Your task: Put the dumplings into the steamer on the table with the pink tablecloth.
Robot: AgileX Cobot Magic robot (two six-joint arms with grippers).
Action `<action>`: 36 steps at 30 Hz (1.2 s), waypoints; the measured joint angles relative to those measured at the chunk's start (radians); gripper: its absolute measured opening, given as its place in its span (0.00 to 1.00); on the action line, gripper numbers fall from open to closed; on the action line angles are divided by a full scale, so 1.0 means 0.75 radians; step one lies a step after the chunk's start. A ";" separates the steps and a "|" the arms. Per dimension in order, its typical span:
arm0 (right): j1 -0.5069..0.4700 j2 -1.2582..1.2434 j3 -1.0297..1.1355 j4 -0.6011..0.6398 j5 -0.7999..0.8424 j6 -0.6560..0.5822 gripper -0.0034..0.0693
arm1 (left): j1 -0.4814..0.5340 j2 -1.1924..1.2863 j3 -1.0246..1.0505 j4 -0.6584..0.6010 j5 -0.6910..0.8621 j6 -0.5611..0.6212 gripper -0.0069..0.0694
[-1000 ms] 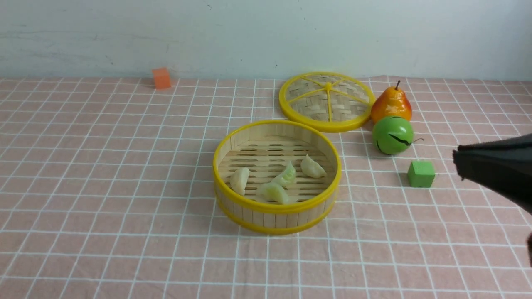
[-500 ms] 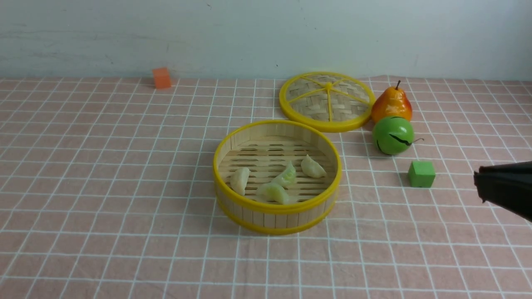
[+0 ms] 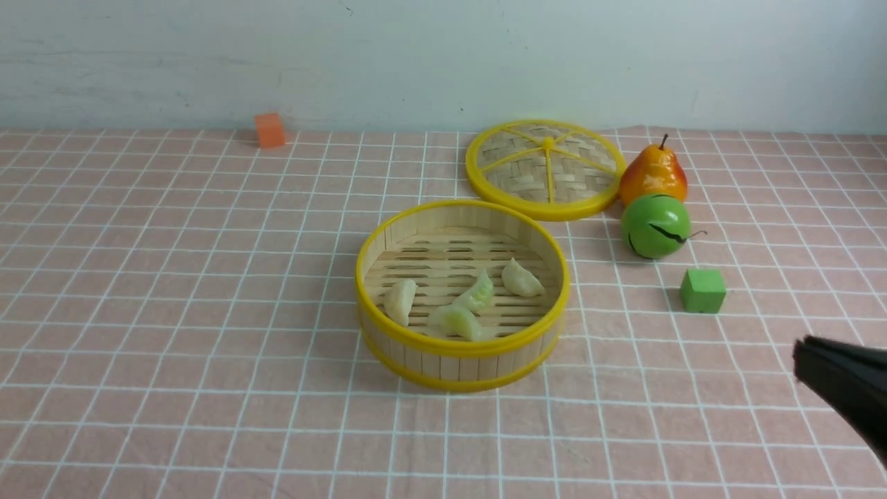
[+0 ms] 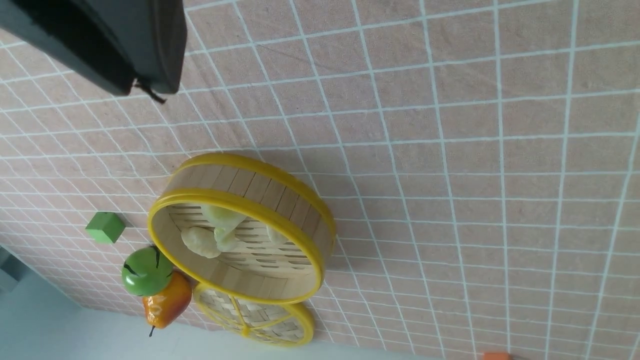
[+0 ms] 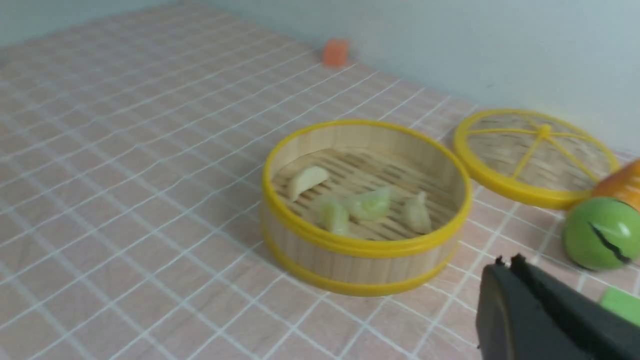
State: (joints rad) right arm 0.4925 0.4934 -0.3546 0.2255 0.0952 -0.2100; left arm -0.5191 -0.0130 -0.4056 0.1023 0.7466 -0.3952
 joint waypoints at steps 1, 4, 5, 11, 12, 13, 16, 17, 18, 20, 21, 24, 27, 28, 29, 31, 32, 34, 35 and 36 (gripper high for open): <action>-0.034 -0.056 0.086 0.000 -0.043 0.025 0.02 | 0.000 0.000 0.000 0.000 0.000 0.000 0.16; -0.209 -0.284 0.284 -0.006 -0.105 0.118 0.02 | 0.000 0.000 0.000 0.000 0.000 0.000 0.17; -0.234 -0.298 0.304 -0.008 -0.104 0.130 0.02 | 0.000 0.000 0.000 0.000 0.000 0.000 0.17; -0.584 -0.629 0.476 -0.172 0.084 0.307 0.02 | 0.000 0.000 0.000 0.000 0.000 0.000 0.17; -0.622 -0.652 0.490 -0.197 0.135 0.332 0.02 | 0.000 0.000 0.000 0.000 0.000 0.000 0.17; -0.653 -0.663 0.501 -0.218 0.170 0.351 0.02 | 0.000 0.000 0.000 0.000 0.000 0.000 0.17; -0.690 -0.670 0.506 -0.255 0.261 0.374 0.02 | 0.000 0.000 0.000 0.000 0.000 0.000 0.17; -0.692 -0.670 0.506 -0.263 0.294 0.376 0.02 | 0.000 0.000 0.000 0.000 0.000 0.000 0.17; -0.692 -0.670 0.506 -0.265 0.307 0.376 0.02 | 0.000 0.000 0.000 0.000 0.000 0.000 0.17; -0.692 -0.670 0.501 -0.271 0.351 0.376 0.02 | 0.000 0.000 0.000 0.000 0.000 0.000 0.17; -0.692 -0.670 0.499 -0.273 0.358 0.376 0.02 | 0.000 0.000 0.000 0.000 0.000 0.000 0.17; -0.692 -0.670 0.496 -0.264 0.379 0.376 0.02 | 0.000 0.000 0.000 0.001 0.000 0.000 0.17; -0.692 -0.670 0.495 -0.256 0.385 0.376 0.02 | 0.000 0.000 0.000 0.001 0.000 0.000 0.17; -0.692 -0.670 0.494 -0.255 0.385 0.376 0.02 | 0.000 0.000 0.000 0.001 0.000 0.000 0.18; -0.692 -0.670 0.493 -0.252 0.386 0.376 0.02 | 0.000 0.000 0.000 0.001 0.000 0.000 0.18; -0.692 -0.670 0.493 -0.249 0.388 0.376 0.02 | 0.000 0.000 0.000 0.001 0.000 0.000 0.18; -0.692 -0.670 0.493 -0.249 0.388 0.376 0.02 | 0.000 0.000 0.000 0.001 0.000 0.000 0.18; -0.692 -0.670 0.493 -0.249 0.388 0.376 0.02 | 0.000 0.000 0.000 0.001 0.000 0.000 0.19; -0.692 -0.670 0.493 -0.249 0.388 0.376 0.02 | 0.000 0.000 0.000 0.001 0.000 0.000 0.19; -0.692 -0.670 0.493 -0.249 0.388 0.376 0.02 | 0.000 0.000 0.000 0.001 0.000 0.000 0.19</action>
State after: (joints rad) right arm -0.0267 -0.0088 0.0152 0.0387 0.3859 0.0721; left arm -0.5191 -0.0130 -0.4056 0.1032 0.7466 -0.3952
